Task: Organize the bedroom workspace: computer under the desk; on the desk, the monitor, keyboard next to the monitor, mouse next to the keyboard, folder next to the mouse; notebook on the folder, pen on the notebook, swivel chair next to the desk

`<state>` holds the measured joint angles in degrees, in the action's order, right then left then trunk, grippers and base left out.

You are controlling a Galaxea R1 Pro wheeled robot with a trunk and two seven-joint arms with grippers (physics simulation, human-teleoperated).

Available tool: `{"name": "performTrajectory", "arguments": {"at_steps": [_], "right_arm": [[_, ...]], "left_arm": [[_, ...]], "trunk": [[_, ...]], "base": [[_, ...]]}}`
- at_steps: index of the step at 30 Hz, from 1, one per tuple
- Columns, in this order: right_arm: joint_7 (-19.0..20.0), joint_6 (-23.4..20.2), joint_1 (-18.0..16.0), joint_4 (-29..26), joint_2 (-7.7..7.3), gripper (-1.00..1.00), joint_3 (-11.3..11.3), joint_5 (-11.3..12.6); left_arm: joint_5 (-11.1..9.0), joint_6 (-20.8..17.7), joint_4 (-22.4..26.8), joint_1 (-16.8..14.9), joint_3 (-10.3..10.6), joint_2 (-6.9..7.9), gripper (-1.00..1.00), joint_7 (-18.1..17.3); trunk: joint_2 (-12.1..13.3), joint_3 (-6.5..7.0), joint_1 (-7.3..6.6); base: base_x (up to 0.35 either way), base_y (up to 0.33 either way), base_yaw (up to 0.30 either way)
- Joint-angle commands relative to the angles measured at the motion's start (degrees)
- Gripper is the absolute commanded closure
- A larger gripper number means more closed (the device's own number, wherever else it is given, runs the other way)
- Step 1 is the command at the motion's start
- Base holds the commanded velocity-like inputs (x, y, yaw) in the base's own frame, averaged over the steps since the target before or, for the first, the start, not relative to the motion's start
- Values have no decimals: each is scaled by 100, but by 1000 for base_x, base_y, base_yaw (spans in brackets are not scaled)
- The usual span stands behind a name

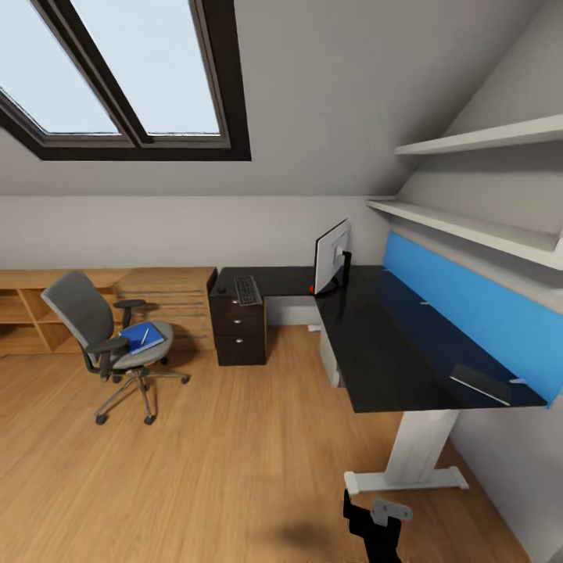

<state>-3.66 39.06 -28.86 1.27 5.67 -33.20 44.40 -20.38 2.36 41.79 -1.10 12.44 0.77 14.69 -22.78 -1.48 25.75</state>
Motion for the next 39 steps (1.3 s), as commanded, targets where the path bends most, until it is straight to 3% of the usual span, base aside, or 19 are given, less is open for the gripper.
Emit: {"name": "performTrajectory", "arguments": {"at_steps": [1,18,30,35,36,37,39], "right_arm": [[-38,14,-8,12,5,-100,-46,-2],[-38,23,-12,-2,-37,-100,-46,-100],[-35,31,-11,-24,-88,-100,-39,-119],[-56,8,-27,-318,-244,-100,-16,-109],[-91,-30,-45,-903,-477,-100,-9,-108],[-122,-87,-56,-1183,-616,-100,-7,-102],[-180,-224,-78,-1480,-764,-100,-3,-98]], "left_arm": [[-60,25,4,-4,41,12,-100,46],[-48,36,-270,-4,54,33,-100,-4],[-47,62,-301,-4,56,43,-100,-6],[-51,420,-303,-4,53,77,-100,16],[-58,554,-303,-4,49,151,-100,25],[-61,580,-303,-4,49,183,-100,28],[-65,596,-303,-4,47,212,-100,34]], "trunk": [[-14,-14,3],[-14,-14,3],[-14,-14,3],[-14,-14,3],[-14,-14,3],[-14,-14,3],[-14,-14,3]], "base": [[-47,-41,-254],[-11,-11,-256],[0,-170,-60],[0,-36,-4],[0,-6,-1],[0,-4,0],[0,-3,0]]}}
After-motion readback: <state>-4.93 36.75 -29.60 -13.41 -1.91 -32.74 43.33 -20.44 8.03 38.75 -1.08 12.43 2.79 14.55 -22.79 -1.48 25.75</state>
